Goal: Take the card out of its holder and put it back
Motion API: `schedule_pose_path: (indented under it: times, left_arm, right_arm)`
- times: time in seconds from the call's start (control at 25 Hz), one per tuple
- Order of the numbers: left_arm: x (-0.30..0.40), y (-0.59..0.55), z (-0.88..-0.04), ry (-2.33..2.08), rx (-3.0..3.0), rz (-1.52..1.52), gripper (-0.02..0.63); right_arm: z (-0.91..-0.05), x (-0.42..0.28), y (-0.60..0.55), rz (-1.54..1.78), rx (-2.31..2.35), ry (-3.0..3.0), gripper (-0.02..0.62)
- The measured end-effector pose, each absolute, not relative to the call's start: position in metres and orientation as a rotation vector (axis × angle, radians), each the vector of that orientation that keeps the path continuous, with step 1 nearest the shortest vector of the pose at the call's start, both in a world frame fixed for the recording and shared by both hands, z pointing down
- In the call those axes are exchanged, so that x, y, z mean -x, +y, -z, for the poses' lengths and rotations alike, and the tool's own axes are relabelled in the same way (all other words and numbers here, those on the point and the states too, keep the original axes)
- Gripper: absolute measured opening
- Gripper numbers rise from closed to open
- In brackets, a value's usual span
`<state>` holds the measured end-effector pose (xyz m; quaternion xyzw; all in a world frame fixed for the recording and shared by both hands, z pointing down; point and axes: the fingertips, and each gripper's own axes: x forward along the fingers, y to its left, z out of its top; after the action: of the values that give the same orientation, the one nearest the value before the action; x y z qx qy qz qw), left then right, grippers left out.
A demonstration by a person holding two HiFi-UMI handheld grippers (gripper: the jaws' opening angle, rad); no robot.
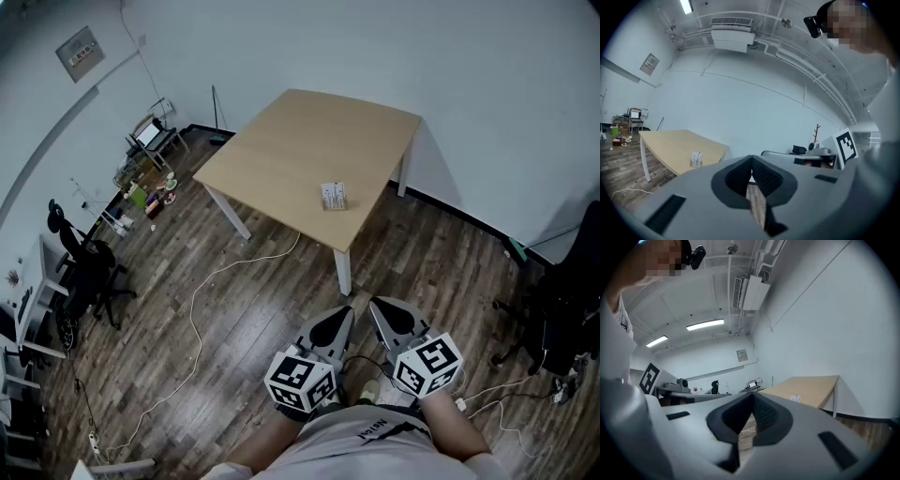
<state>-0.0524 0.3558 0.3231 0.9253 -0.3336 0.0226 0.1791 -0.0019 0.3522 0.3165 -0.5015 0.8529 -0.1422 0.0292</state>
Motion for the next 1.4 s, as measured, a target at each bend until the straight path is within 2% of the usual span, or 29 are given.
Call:
schedule_pose_path:
  times: [0.48,1.4]
  left_arm:
    - [0.051,0.358,-0.327,-0.96,-2.603,-0.073,0.015]
    - [0.028,0.306,-0.336,-1.038,-2.589,-0.105,0.015]
  right_arm:
    - [-0.316,0.001,0.355,0.453,1.479,2.634,0.014]
    - [-0.328,-0.042,0.311,0.48,1.426,2.622,0.014]
